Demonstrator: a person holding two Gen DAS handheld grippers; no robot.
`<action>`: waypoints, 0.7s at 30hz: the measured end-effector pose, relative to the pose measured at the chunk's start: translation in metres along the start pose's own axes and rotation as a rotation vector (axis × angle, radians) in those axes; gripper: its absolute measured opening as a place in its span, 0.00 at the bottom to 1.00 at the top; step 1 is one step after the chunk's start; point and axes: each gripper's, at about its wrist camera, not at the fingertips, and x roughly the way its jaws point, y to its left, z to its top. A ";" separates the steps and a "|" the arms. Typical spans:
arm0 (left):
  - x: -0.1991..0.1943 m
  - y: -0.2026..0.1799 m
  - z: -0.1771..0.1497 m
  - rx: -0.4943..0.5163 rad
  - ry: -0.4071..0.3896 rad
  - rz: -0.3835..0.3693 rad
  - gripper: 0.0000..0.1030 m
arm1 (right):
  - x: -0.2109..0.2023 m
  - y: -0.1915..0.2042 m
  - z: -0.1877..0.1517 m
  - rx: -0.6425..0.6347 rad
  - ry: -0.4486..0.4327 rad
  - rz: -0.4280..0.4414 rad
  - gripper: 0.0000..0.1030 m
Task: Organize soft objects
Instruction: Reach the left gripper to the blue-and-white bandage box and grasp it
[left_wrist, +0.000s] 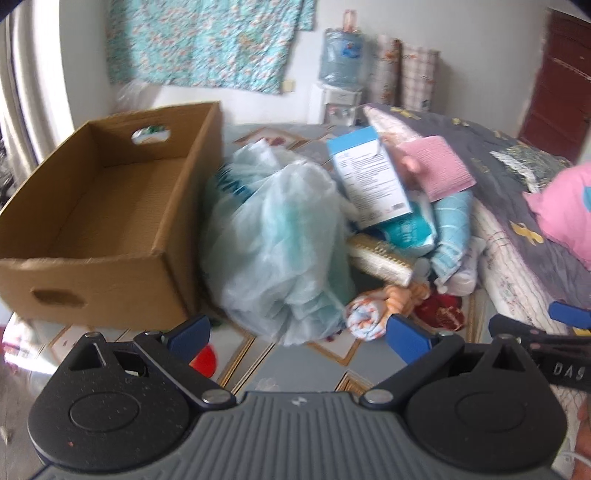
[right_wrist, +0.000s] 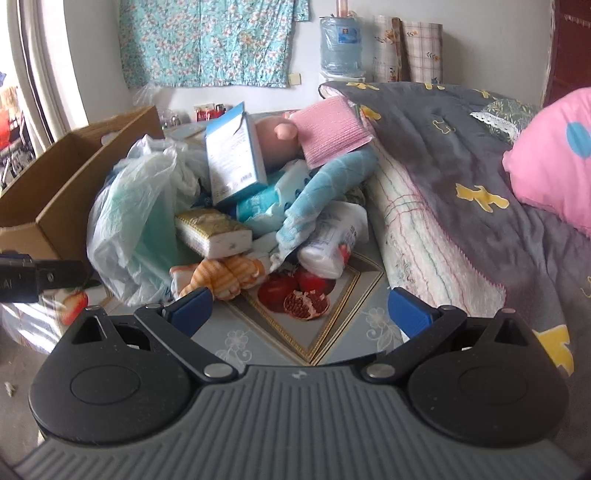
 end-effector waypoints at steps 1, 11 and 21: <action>0.000 -0.002 0.003 0.010 -0.018 -0.011 0.99 | -0.001 -0.004 0.007 0.006 -0.020 0.007 0.99; 0.005 -0.035 0.063 0.131 -0.244 -0.128 0.97 | 0.027 -0.026 0.100 0.071 -0.120 0.214 0.96; 0.073 -0.051 0.099 0.086 -0.103 -0.245 0.39 | 0.131 -0.026 0.153 0.163 0.090 0.420 0.61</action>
